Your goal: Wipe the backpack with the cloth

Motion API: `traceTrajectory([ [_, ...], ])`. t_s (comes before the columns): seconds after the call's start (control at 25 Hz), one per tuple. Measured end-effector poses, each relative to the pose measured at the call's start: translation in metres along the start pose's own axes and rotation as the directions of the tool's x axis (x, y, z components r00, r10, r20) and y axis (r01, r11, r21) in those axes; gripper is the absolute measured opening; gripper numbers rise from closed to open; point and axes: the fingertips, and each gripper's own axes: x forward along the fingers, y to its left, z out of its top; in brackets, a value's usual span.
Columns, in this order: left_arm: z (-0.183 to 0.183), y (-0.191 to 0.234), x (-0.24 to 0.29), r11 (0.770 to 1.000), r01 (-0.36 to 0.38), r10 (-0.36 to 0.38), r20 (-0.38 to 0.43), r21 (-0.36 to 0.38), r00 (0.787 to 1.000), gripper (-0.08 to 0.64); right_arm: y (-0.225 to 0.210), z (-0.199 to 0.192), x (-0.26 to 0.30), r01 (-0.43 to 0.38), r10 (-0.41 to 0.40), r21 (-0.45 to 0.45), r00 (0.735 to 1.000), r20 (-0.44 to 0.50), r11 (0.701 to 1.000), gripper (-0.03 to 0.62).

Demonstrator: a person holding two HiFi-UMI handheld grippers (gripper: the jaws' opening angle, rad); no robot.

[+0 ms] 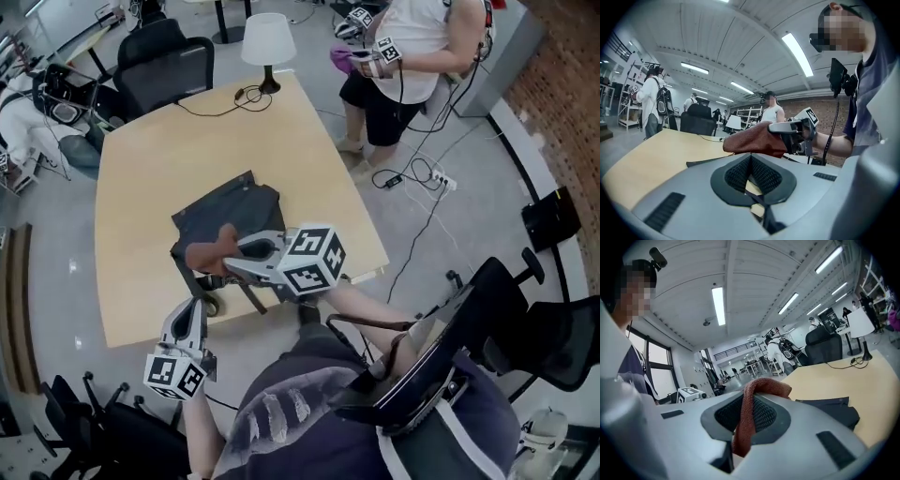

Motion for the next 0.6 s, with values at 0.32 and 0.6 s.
traceTrajectory([
  [0.32,-0.037,-0.031,-0.052,0.997,0.061,-0.061,0.006,-0.057,0.998,0.006,0.067,-0.039,-0.021,0.057,-0.057,0.001,0.998,-0.005,0.998,0.032],
  [0.6,-0.016,-0.084,-0.061,0.994,0.107,-0.106,0.057,-0.012,0.993,0.006,0.084,-0.056,-0.070,0.095,-0.096,0.040,0.995,0.026,0.995,0.032],
])
